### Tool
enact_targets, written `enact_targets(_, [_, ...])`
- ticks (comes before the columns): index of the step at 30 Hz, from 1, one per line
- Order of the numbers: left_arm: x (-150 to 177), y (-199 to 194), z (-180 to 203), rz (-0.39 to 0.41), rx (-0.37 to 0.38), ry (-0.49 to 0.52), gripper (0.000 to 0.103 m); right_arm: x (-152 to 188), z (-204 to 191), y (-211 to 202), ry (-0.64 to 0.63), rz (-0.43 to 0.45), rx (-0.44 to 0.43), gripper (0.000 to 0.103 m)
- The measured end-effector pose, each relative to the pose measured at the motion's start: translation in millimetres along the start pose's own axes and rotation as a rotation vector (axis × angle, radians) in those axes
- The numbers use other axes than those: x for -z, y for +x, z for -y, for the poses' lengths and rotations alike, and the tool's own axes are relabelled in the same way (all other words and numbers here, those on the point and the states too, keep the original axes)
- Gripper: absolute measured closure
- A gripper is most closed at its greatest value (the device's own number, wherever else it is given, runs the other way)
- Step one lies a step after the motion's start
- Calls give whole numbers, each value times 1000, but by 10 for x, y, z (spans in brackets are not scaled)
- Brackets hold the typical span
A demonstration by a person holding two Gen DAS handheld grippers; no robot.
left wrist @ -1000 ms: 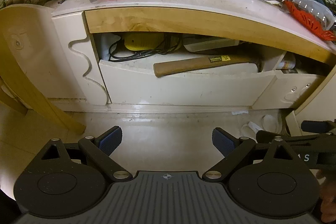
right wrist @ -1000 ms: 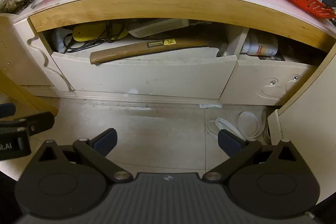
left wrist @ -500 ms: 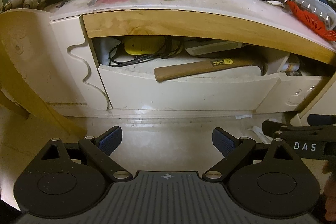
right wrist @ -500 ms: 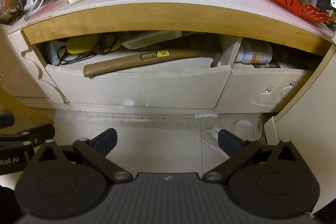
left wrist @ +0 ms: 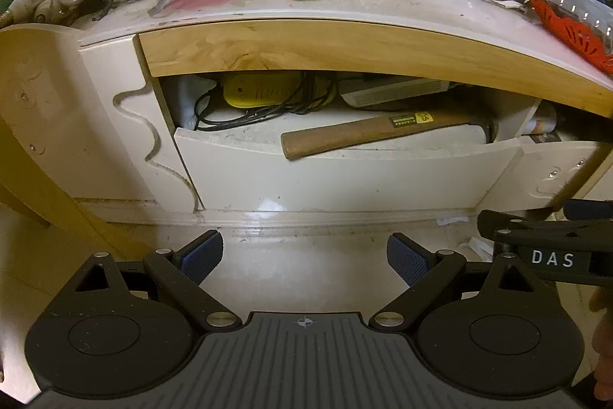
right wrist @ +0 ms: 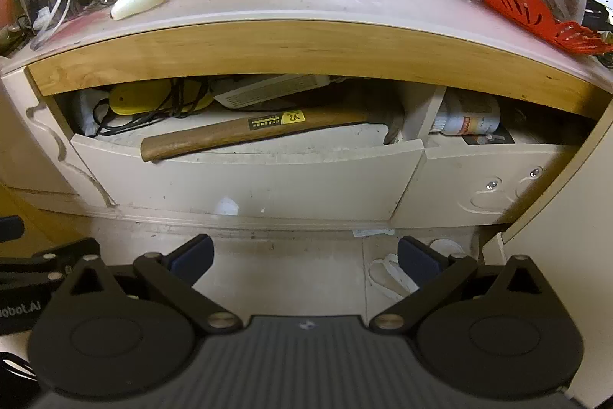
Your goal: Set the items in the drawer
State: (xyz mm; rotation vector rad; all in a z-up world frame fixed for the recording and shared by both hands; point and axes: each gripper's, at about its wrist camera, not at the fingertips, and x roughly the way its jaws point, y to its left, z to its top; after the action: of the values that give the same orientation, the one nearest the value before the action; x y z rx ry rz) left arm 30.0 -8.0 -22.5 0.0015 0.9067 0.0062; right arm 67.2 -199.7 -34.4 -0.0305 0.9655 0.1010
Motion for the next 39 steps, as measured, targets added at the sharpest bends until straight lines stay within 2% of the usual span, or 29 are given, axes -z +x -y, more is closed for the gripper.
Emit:
enact_targets(13, [-126,249,-19,11,-27,-15,9,-68,-25,237,-12,15,16,1])
enact_targets(35, [-240,885,-77,-1,-56,-16,9,-209,71,774,-22,7,48,1])
enact_targets(39, [-253,963,-77,20,-56,-12,9,-226,56,892,-31,1,47,1])
